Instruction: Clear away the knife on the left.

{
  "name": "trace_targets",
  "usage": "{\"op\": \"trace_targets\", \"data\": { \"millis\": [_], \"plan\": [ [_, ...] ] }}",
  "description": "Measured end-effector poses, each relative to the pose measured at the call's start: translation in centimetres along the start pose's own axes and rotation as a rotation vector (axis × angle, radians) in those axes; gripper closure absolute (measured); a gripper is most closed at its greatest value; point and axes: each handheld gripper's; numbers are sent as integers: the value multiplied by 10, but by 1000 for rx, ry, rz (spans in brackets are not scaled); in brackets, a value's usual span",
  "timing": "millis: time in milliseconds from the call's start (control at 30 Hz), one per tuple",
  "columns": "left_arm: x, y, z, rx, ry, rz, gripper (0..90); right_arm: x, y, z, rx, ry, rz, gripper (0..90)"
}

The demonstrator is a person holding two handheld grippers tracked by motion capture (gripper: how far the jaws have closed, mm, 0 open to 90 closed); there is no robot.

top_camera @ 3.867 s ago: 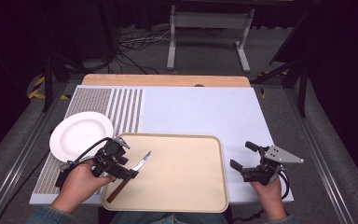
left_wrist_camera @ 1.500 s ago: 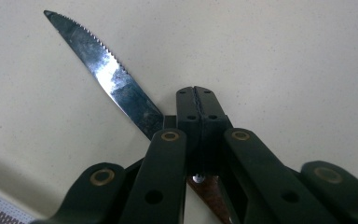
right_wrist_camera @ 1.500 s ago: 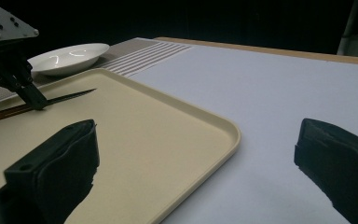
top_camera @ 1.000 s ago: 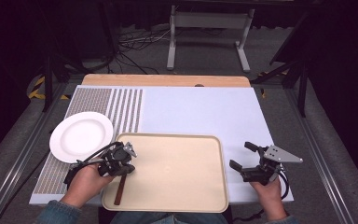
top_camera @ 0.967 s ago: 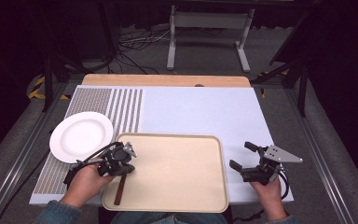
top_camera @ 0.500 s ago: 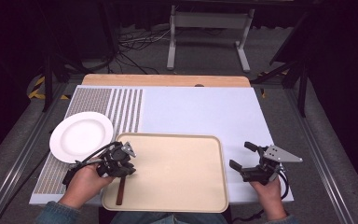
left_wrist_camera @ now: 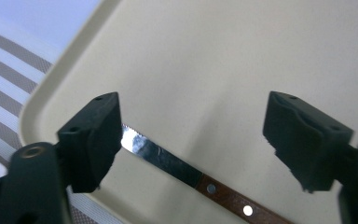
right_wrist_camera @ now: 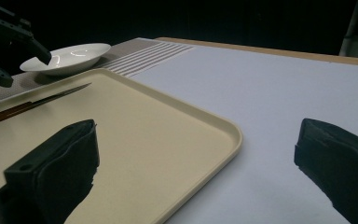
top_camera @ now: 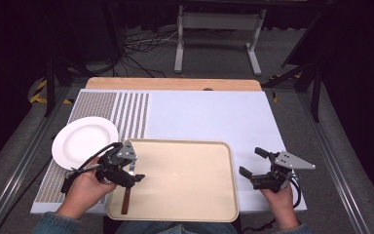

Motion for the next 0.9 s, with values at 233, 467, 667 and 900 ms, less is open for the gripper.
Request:
{"op": "trace_targets", "data": {
  "millis": [233, 467, 667, 900],
  "plan": [
    [-15, 2, -3, -23, -109, -47, 115, -1, 0, 0, -1, 2, -1, 5],
    [-25, 4, -8, -48, -187, -71, 84, -2, 0, 0, -1, -4, 1, 5],
    [-34, 6, -20, -48, -287, -88, 76, -2, 1, 0, -10, -22, 12, 5],
    [-48, 12, -38, -81, -401, -93, 51, -3, 2, 2, -32, -26, 16, 6]
  ]
}}
Point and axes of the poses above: each handheld gripper's, and its own axes: x roughly forward along the jaws, z roughly out of its top, y roughly to its left, and after that the axes turned 4 degrees about -x, right-handed
